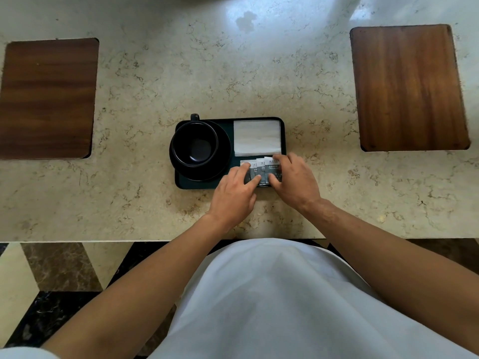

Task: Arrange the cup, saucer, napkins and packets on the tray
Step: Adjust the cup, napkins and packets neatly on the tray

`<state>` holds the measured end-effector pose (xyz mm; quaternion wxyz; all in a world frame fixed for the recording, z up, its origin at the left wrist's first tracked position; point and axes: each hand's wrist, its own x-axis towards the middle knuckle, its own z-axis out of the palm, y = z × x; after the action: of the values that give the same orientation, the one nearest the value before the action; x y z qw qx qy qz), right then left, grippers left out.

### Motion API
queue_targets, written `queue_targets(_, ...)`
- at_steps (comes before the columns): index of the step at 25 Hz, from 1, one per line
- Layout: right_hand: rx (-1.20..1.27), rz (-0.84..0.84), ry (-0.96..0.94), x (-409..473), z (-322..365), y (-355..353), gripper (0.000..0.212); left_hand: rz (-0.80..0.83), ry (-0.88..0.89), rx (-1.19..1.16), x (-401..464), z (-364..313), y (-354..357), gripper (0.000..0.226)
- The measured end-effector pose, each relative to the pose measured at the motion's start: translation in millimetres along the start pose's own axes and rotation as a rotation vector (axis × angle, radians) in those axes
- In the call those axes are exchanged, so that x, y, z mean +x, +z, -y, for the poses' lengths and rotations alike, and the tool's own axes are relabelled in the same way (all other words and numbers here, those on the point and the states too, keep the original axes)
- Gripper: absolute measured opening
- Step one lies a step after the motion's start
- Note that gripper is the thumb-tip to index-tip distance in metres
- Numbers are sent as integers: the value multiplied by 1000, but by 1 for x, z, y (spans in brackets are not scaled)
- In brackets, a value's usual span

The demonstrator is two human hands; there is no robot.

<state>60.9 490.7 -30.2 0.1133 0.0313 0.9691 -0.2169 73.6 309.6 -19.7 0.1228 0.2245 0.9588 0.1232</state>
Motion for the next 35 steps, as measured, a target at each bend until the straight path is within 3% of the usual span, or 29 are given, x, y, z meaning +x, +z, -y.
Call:
queue_targets(13, -30, 8, -95, 2, 6, 5, 51, 9, -69, 22, -11, 4, 2, 53)
queue_targets(19, -54, -52, -83, 1, 9, 6, 47, -26, -53, 1, -14, 3, 1, 56)
queue_targets(35, -91, -57, -19, 4, 8, 9, 47, 67, -47, -9, -11, 2, 5, 59)
